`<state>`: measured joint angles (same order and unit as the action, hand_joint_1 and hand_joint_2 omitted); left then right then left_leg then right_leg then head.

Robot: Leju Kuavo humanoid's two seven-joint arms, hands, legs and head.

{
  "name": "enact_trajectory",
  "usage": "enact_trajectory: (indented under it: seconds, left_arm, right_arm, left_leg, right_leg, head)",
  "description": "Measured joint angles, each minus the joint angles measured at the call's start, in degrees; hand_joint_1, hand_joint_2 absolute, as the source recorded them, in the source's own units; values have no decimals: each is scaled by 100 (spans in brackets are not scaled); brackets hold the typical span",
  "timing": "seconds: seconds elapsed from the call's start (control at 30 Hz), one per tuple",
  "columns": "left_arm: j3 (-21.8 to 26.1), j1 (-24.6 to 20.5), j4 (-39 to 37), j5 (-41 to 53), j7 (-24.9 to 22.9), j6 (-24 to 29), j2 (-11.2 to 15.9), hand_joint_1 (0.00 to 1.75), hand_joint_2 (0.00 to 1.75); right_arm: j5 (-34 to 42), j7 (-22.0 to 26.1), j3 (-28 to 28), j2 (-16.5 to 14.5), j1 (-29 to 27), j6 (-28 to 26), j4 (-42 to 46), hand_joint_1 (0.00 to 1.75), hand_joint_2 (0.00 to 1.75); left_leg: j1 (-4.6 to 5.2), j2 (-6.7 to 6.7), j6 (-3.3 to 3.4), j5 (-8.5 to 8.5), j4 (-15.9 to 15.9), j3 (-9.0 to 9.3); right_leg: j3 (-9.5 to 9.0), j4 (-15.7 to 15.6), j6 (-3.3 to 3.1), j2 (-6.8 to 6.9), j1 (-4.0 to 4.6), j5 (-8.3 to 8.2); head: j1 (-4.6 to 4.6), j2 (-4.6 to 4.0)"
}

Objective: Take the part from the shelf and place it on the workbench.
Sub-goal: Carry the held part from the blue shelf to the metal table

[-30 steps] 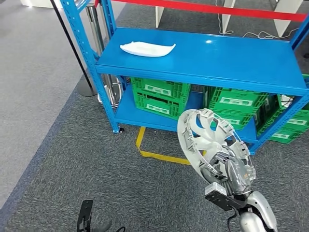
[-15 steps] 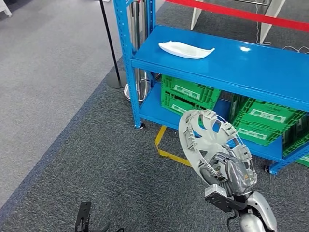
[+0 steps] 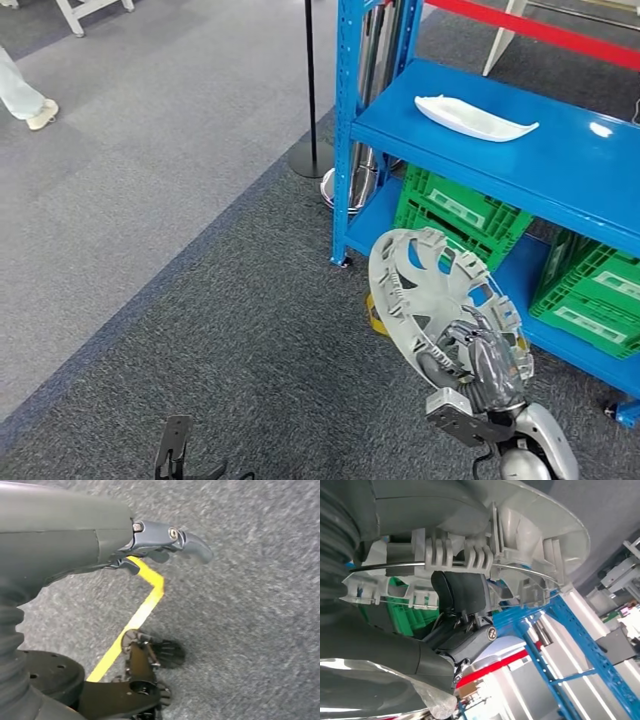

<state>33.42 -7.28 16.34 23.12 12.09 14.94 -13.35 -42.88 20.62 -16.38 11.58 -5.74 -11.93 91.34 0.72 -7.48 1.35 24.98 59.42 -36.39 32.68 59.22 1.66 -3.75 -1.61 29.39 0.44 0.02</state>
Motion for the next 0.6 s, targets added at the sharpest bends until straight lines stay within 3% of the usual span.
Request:
enact_trajectory:
  seconds: [0.07, 0.13, 0.2, 0.23, 0.27, 0.3, 0.37, 0.43, 0.5, 0.53, 0.6]
  left_arm:
    - [-1, 11, -5, 1, -1, 1, 5, 0, 175]
    - [-3, -5, -6, 1, -2, -1, 5, 0, 175]
    - [-4, -10, -9, 1, -5, -1, 8, 0, 175]
    - [-4, -2, -11, 1, -9, -1, 11, 0, 175]
    - [-4, 8, -14, 1, -13, -1, 15, 0, 175]
    - [-4, 14, -16, 1, -15, -1, 19, 0, 175]
    - [-4, 2, -17, 1, -20, -4, 26, 0, 175]
    - [-5, -29, -17, 3, -41, -4, 35, 0, 175]
    - [-6, -34, -17, -2, -54, -3, 58, 0, 175]
    - [-4, -23, -17, -8, -39, -4, 71, 0, 175]
    - [1, -30, -17, -14, 5, -8, 93, 0, 175]
  right_arm:
    - [-2, 1, -2, -1, 5, -3, 7, 175, 175]
    - [-3, 1, -2, -1, 0, -4, 17, 175, 175]
    - [-3, -4, -1, 1, -11, -5, 22, 175, 175]
    - [-3, -7, 1, 1, -15, -6, 23, 175, 175]
    - [-4, -9, 1, 1, -18, -7, 26, 175, 175]
    - [-6, -10, 1, 1, -19, -8, 29, 175, 175]
    - [-11, -9, -3, 1, -18, -9, 40, 175, 175]
    - [-4, -11, -7, 2, -14, -9, 44, 175, 175]
    - [12, -10, -23, 3, 14, -8, 44, 175, 175]
    - [17, -8, -34, 7, 43, -8, 43, 175, 175]
    - [25, -1, -57, 16, 99, -7, 39, 175, 175]
  left_leg:
    - [11, 190, -71, 88, 128, -60]
    - [-5, 530, -153, 389, 664, -293]
    - [-61, 660, -215, 679, 1360, -611]
    - [-86, 680, -234, 701, 1523, -681]
    - [-107, 699, -246, 619, 1475, -649]
    - [-122, 737, -250, 456, 1228, -516]
    - [-97, 972, -230, 151, 495, -137]
    - [-38, 1145, -151, 76, 83, 48]
    - [-3, 1057, -52, 92, 32, 37]
    - [-4, 988, -11, 79, 6, 42]
    - [-18, 852, 80, 53, -39, 62]
  right_leg:
    - [-34, -37, -55, 142, -12, -21]
    - [-69, -58, -99, 315, -7, -18]
    - [-80, -59, -118, 491, 3, -1]
    - [-83, -59, -118, 570, 3, 7]
    - [-89, -59, -113, 642, 1, 15]
    - [-102, -59, -102, 710, -1, 25]
    - [-135, -55, -58, 837, 13, 59]
    - [-159, -62, 11, 965, 41, 89]
    - [-188, -88, 84, 1097, 45, 103]
    - [-192, -83, 117, 1094, 30, 131]
    - [-76, 165, 148, 837, 3, 307]
  head:
    - [-25, 0]
    - [-57, 0]
    - [-67, 0]
    - [-68, 0]
    - [-69, 0]
    - [-70, 0]
    - [-72, 0]
    - [-67, 0]
    - [-64, 0]
    - [-63, 0]
    - [-40, 0]
